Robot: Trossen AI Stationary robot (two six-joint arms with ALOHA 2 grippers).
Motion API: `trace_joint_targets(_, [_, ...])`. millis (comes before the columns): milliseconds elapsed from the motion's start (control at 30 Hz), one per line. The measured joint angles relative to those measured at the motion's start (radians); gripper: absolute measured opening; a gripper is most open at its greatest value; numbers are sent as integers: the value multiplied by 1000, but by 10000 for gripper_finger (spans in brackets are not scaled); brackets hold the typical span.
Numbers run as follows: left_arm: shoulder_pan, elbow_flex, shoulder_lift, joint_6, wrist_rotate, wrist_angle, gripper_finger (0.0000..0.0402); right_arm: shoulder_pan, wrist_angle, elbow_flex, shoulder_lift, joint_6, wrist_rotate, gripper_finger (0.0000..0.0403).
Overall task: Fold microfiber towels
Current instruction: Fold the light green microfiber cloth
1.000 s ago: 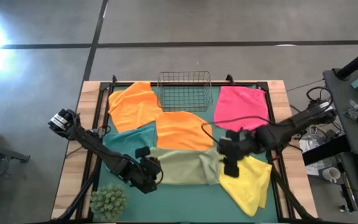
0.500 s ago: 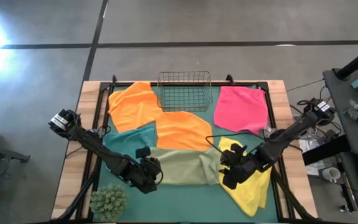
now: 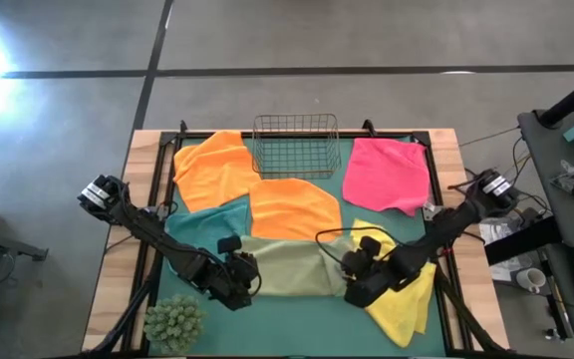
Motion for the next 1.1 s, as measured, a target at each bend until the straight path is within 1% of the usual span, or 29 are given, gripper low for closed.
trace_joint_targets(133, [0,0,0,1,0,-1,128,-7,-1,14,41,3,17,210])
trace_joint_targets(267, [0,0,0,1,0,-1,128,-14,-3,15,78,50,27,209])
trace_joint_targets(333, [0,0,0,0,0,-1,128,-15,-8,15,85,77,44,201])
trace_joint_targets(467, [0,0,0,-1,0,-2,128,-15,-12,15,79,85,50,162])
trace_joint_targets(633, [0,-3,0,-1,0,6,128,-15,-45,15,43,70,58,84])
trace_joint_targets(733, [0,-32,1,-3,1,92,128,-17,-74,15,17,61,60,37])
trace_joint_targets(800, [0,-54,3,-3,3,151,128,-20,-82,15,-6,53,66,17])
trace_joint_targets(1000, [3,-87,4,-7,4,220,128,-21,-138,15,-70,-1,70,13])
trace_joint_targets(1100, [4,-134,4,-7,13,302,128,-29,-164,15,-99,-57,69,12])
